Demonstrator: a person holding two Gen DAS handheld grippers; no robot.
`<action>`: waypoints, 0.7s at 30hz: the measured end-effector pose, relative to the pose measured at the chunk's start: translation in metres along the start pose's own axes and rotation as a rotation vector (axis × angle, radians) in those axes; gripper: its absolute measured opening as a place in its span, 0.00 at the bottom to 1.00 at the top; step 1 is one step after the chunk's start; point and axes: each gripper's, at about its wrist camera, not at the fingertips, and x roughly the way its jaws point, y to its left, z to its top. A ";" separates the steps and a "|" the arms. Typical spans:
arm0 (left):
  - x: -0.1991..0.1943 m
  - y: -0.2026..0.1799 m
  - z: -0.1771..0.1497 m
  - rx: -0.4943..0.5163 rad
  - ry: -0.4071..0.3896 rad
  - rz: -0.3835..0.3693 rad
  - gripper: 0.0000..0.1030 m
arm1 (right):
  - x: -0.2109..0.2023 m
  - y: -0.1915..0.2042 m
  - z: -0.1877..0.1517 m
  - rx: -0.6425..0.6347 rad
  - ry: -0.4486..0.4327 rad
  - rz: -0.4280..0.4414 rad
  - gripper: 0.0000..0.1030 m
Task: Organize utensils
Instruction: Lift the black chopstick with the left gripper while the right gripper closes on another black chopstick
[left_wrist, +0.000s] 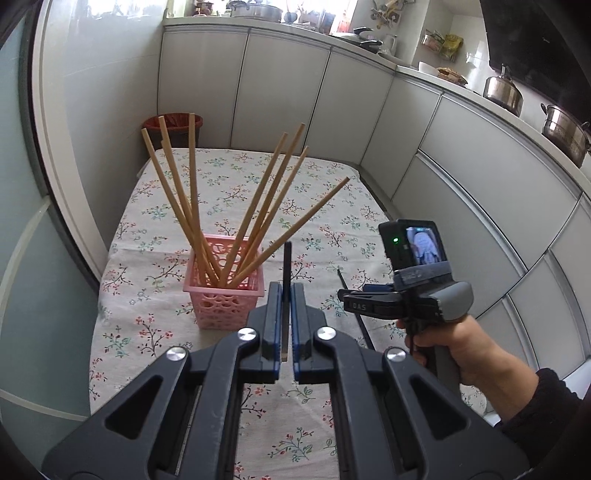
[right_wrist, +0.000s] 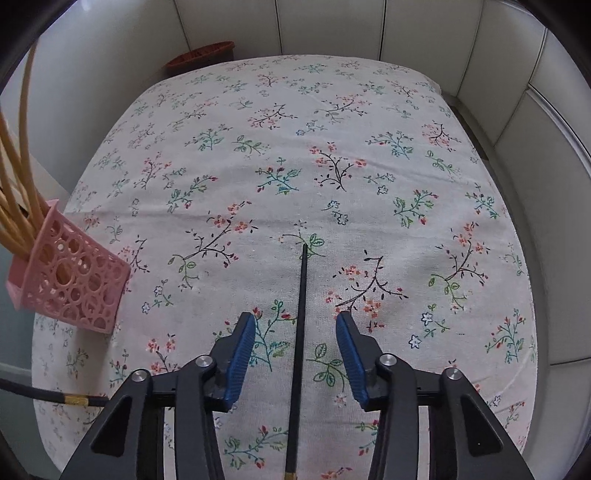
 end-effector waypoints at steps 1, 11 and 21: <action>0.000 0.001 0.000 -0.002 -0.001 -0.001 0.05 | 0.004 0.000 0.001 0.007 0.004 -0.016 0.39; 0.002 0.004 0.000 -0.007 0.002 -0.004 0.05 | 0.009 -0.002 0.001 0.013 0.018 -0.009 0.05; -0.016 0.010 0.007 -0.024 -0.055 -0.018 0.05 | -0.059 -0.007 -0.014 0.000 -0.137 0.064 0.05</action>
